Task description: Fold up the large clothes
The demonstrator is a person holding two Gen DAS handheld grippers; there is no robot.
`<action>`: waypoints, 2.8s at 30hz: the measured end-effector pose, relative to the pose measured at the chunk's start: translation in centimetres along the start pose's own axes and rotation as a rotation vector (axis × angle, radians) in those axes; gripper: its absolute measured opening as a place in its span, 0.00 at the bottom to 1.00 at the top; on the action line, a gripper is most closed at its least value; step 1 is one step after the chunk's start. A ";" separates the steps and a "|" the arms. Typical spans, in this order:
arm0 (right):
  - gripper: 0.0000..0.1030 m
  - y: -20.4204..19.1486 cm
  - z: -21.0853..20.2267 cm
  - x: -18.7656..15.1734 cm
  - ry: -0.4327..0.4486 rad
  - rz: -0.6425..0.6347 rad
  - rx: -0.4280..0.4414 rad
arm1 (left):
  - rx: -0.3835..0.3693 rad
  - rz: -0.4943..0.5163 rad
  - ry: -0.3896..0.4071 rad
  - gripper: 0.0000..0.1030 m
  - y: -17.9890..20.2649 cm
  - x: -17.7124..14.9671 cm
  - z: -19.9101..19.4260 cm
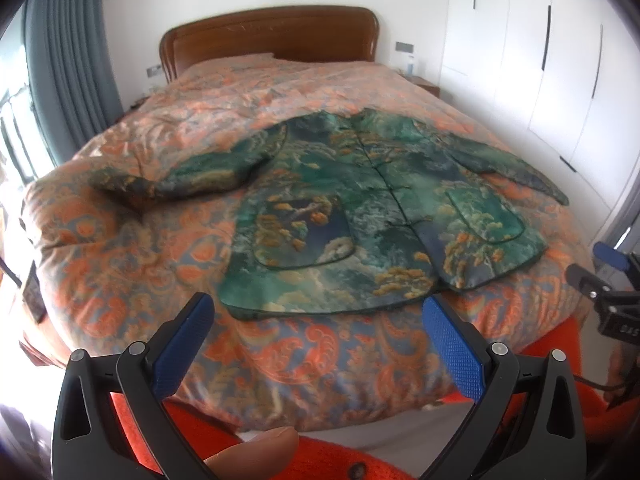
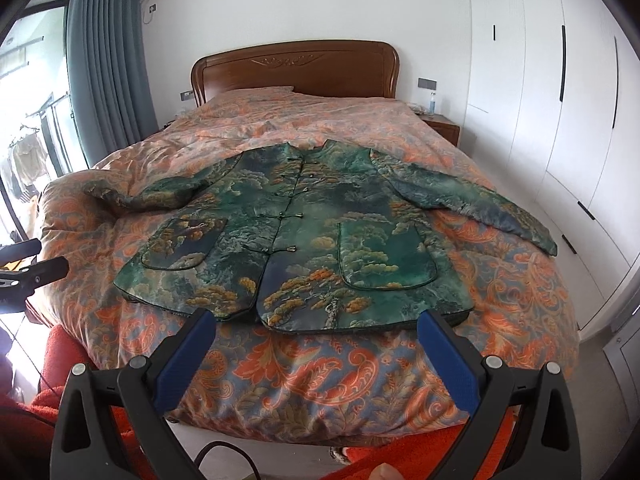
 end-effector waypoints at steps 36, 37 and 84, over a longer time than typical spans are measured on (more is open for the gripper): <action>1.00 28.4 8.2 6.9 0.060 0.370 -0.201 | 0.050 -0.044 -0.055 1.00 -0.8 -0.3 2.6; 1.00 30.4 9.1 7.2 0.059 0.406 -0.199 | 0.052 -0.038 -0.057 1.00 -0.7 -0.3 2.6; 0.12 3.5 22.4 20.0 0.138 -0.035 0.184 | 0.084 -0.057 -0.119 1.00 -1.0 -1.4 3.7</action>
Point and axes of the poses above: each gripper's, at about its wrist camera, not at the fingertips, and z roughly the way its jaws point, y to its right, x to its top, the point moved 10 cm from there along z, roughly the way its jaws point, and after that the axes turned 2 degrees about -y, right-handed, at the moved point
